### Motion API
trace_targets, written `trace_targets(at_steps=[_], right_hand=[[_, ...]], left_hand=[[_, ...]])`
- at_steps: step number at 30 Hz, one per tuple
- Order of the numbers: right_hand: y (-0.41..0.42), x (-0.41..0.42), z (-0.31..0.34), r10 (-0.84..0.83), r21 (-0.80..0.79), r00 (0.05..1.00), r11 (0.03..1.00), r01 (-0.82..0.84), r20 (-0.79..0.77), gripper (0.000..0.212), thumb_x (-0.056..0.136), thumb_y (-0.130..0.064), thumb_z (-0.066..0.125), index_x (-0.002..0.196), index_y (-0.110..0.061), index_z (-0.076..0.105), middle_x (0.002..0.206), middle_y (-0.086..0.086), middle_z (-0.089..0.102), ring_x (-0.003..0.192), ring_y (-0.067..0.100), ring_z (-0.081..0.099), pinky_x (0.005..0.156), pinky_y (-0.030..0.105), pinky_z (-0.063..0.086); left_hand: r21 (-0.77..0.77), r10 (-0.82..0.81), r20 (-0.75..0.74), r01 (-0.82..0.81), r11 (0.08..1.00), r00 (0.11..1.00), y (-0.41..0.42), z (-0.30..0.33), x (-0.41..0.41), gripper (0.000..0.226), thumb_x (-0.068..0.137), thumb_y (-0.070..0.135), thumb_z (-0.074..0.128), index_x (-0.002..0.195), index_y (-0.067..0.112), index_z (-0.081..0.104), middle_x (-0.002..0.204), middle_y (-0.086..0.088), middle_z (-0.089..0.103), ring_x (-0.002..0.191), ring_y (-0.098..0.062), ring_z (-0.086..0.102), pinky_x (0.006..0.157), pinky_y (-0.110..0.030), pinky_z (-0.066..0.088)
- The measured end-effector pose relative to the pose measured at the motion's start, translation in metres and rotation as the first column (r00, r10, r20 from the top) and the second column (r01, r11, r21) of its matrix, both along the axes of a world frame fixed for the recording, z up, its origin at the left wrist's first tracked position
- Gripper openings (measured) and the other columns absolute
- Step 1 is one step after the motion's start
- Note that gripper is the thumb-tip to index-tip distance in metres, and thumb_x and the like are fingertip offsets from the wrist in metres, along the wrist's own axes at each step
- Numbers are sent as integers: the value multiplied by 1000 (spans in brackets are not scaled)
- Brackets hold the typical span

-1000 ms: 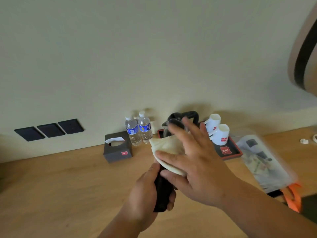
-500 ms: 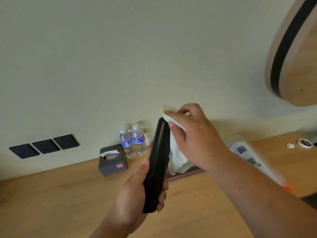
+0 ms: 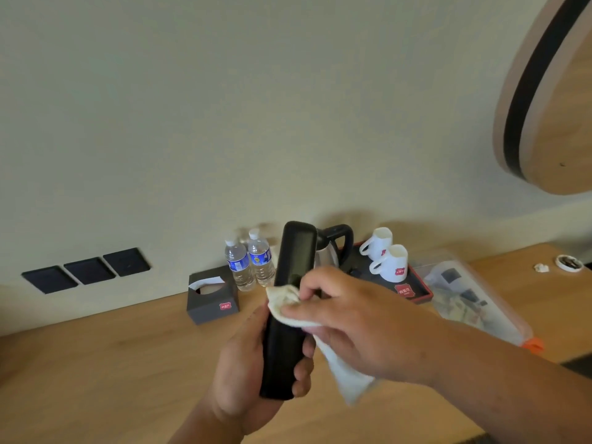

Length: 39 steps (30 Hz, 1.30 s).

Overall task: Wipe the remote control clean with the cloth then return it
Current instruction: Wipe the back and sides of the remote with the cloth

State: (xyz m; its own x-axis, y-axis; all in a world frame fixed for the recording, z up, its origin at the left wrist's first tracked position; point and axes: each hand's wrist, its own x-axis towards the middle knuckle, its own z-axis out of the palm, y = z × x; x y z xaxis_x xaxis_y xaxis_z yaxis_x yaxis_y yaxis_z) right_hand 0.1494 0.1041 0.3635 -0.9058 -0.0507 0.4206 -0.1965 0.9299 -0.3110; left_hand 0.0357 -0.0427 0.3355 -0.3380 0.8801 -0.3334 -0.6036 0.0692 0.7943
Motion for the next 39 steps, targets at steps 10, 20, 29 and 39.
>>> trace_targets(at_steps=[10,20,29,39], right_hand=[[14,-22,4,-166,-128,982,980,154,-91,32,98,-25,51,127,-23,65,120,-5,48,88,8,56,79,29,48],[6,-8,16,-103,-202,992,972,117,77,29,98,-26,54,124,-24,67,117,-14,50,100,1,54,88,11,39],[-25,-31,-15,-391,-266,919,892,366,-48,31,97,-21,56,126,-21,64,117,-7,51,97,10,59,79,29,53],[-39,-17,-20,-442,-420,897,810,409,21,23,97,-23,55,118,-22,65,112,-14,50,96,6,57,80,22,47]], left_hand=[[65,-48,112,41,997,993,6,3,-10,63,94,58,38,85,6,72,67,-12,52,41,-17,43,39,-23,31],[123,45,127,-61,991,991,8,-10,-11,55,99,52,38,101,12,76,83,-10,60,68,-21,51,49,-30,38],[145,297,191,-326,934,935,29,-2,-1,65,104,56,26,121,14,73,124,-17,72,114,-30,70,90,-46,52],[139,250,294,-300,944,923,34,-8,-10,77,94,68,37,118,4,73,127,-22,68,119,-36,65,109,-52,44]])
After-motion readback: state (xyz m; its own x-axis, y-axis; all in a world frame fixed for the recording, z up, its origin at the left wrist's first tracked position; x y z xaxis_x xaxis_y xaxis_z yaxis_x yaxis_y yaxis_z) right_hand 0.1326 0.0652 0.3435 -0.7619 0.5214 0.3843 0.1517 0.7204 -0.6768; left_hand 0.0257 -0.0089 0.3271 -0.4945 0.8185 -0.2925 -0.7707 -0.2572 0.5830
